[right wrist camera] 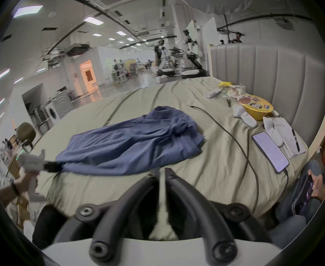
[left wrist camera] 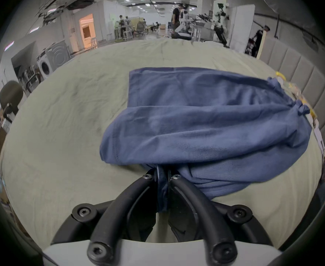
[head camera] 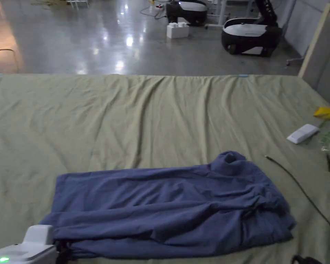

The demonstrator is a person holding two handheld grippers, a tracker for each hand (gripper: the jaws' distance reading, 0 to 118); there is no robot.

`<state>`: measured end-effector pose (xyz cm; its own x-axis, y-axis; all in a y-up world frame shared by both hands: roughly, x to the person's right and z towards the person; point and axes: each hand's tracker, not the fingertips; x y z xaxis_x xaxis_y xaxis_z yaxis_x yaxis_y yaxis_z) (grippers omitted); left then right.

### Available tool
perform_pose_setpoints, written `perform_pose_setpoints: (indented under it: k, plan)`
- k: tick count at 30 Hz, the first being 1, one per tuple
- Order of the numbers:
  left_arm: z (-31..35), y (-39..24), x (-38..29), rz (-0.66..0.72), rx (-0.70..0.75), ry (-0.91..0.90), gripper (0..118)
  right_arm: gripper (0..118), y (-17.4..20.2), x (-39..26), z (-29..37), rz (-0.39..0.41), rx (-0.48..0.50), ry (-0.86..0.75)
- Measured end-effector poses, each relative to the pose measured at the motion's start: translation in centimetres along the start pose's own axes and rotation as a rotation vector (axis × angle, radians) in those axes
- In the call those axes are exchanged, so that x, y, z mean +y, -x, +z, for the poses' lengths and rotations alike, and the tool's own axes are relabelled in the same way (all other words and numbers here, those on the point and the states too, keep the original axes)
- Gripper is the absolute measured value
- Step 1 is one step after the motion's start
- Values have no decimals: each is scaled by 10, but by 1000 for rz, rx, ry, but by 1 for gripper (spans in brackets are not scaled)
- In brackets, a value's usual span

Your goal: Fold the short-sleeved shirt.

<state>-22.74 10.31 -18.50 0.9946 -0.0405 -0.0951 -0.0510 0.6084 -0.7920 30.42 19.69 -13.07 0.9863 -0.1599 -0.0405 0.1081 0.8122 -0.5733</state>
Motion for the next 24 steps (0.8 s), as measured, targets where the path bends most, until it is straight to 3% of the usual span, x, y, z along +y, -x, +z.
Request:
perform_pose_setpoints:
  k: [2, 3, 4, 7, 10, 12, 14, 15, 16, 18, 21, 24]
  plan:
    - [0, 2, 0, -5, -5, 2, 10, 69, -20, 15, -47, -66, -36, 21]
    - [-1, 5, 0, 3, -13, 4, 10, 86, -29, 21, -70, -95, -63, 28]
    - [-1, 7, 0, 19, -22, 6, 10, 86, -37, 26, -90, -132, -82, 31]
    - [-1, 10, 0, 44, -34, 4, 10, 81, -46, 31, -147, -153, -142, 117]
    - [0, 7, -3, 33, -25, -7, 10, 75, -42, 15, -191, -111, -167, 271]
    - [1, 5, -4, 19, -17, -15, 10, 74, -26, 11, -186, 61, -215, 189]
    - [1, 5, -4, 9, -12, -19, 10, 40, -10, 16, -176, 148, -205, 190]
    - [0, 6, -3, 4, -8, -21, 10, 17, -5, 17, -174, 208, -227, 185]
    - [1, 6, -1, 5, -22, -18, 9, 8, -2, 17, -173, 240, -223, 190]
    - [5, 14, 11, 24, -55, 32, 8, 8, -2, 19, -171, 229, -219, 201]
    - [35, 28, 14, 205, -111, -40, 8, 8, 1, 30, -143, 183, -230, 139]
    - [68, 32, 8, 154, -131, -110, 8, 8, 5, 34, -108, 192, -236, 82]
